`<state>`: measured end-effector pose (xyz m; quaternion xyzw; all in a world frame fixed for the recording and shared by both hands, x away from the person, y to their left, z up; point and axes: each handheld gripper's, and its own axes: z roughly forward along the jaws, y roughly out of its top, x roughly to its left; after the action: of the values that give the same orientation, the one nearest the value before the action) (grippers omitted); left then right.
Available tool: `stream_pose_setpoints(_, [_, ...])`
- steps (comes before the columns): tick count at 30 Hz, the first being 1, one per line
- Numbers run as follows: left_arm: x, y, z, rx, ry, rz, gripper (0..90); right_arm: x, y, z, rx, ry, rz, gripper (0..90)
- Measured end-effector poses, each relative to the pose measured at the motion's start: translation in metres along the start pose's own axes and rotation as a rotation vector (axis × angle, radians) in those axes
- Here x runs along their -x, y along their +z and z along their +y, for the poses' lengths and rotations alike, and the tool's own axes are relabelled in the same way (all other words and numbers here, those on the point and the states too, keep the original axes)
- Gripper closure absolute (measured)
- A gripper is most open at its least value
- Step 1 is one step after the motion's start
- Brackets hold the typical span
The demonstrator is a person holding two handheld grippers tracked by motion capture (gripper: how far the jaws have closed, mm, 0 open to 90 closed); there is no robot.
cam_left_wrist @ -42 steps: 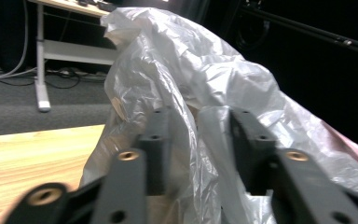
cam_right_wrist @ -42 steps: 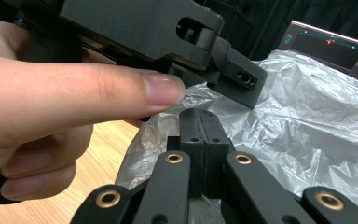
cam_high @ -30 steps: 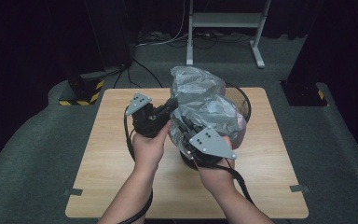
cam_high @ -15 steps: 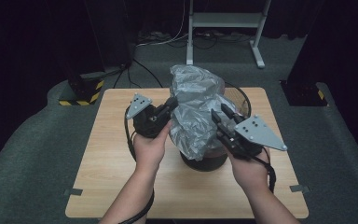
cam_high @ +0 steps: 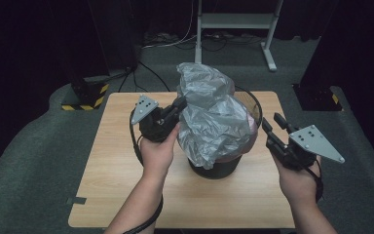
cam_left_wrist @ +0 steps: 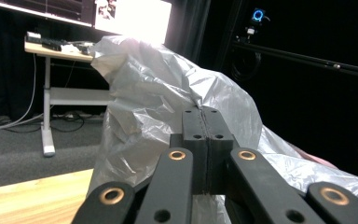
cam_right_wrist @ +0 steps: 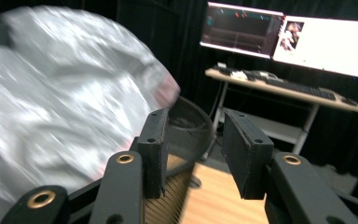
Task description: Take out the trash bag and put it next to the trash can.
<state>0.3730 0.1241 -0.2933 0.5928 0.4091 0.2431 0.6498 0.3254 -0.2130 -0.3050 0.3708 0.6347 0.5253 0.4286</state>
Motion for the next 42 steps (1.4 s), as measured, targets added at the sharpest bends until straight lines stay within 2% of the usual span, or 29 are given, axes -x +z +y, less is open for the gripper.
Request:
stream_pose_setpoints(4, [0.003, -0.001, 0.003, 0.014, 0.013, -0.013, 89.5, 0.012, -0.002, -0.019, -0.041, 0.007, -0.026, 58.7])
stream_pose_setpoints(5, [0.003, -0.001, 0.003, 0.014, 0.013, -0.013, 89.5, 0.012, -0.002, -0.019, -0.041, 0.007, -0.026, 58.7])
stream_pose_setpoints(6, [0.004, 0.0, 0.003, 0.015, 0.019, -0.013, 89.5, 0.016, -0.003, -0.03, -0.065, 0.009, -0.033, 58.0])
stream_pose_setpoints(10, [0.006, -0.001, 0.006, 0.026, 0.021, -0.019, 89.5, 0.017, -0.001, -0.056, -0.124, -0.004, -0.042, 54.5])
stream_pose_setpoints(14, [0.007, -0.003, 0.008, 0.042, 0.026, -0.026, 89.6, 0.018, 0.002, -0.082, -0.192, 0.025, -0.039, 51.4])
stream_pose_setpoints(15, [0.007, -0.003, 0.008, 0.042, 0.026, -0.026, 89.6, 0.018, 0.002, -0.082, -0.192, 0.025, -0.039, 51.4])
stream_pose_setpoints(16, [0.007, -0.004, 0.008, 0.044, 0.034, -0.027, 89.6, 0.018, 0.004, -0.094, -0.226, 0.043, -0.038, 45.5])
stream_pose_setpoints(21, [0.009, -0.005, 0.01, 0.069, 0.056, -0.04, 89.6, 0.017, 0.01, -0.123, -0.292, 0.045, -0.026, 35.0])
stream_pose_setpoints(23, [0.01, -0.005, 0.011, 0.077, 0.063, -0.042, 89.6, 0.018, 0.013, -0.135, -0.303, 0.044, -0.008, 31.7])
stream_pose_setpoints(27, [0.012, -0.004, 0.012, 0.092, 0.07, -0.042, 89.7, 0.017, 0.019, -0.159, -0.356, 0.069, 0.056, 25.7])
stream_pose_setpoints(30, [0.013, -0.002, 0.015, 0.1, 0.077, -0.044, 89.8, 0.016, 0.023, -0.172, -0.401, 0.099, 0.07, 22.2])
stream_pose_setpoints(32, [0.015, -0.001, 0.016, 0.106, 0.083, -0.048, 89.8, 0.017, 0.025, -0.181, -0.43, 0.12, 0.119, 19.4])
stream_pose_setpoints(33, [0.016, -0.001, 0.017, 0.106, 0.087, -0.052, 89.8, 0.017, 0.026, -0.186, -0.448, 0.125, 0.127, 16.0])
stream_pose_setpoints(35, [0.018, 0.0, 0.019, 0.112, 0.094, -0.053, 89.8, 0.017, 0.029, -0.193, -0.496, 0.143, 0.11, 14.0])
stream_pose_setpoints(37, [0.019, 0.001, 0.02, 0.118, 0.1, -0.056, 89.8, 0.018, 0.031, -0.199, -0.519, 0.141, 0.083, 14.4])
stream_pose_setpoints(42, [0.023, 0.001, 0.026, 0.141, 0.109, -0.07, 89.8, 0.021, 0.032, -0.205, -0.532, 0.139, 0.054, 14.2])
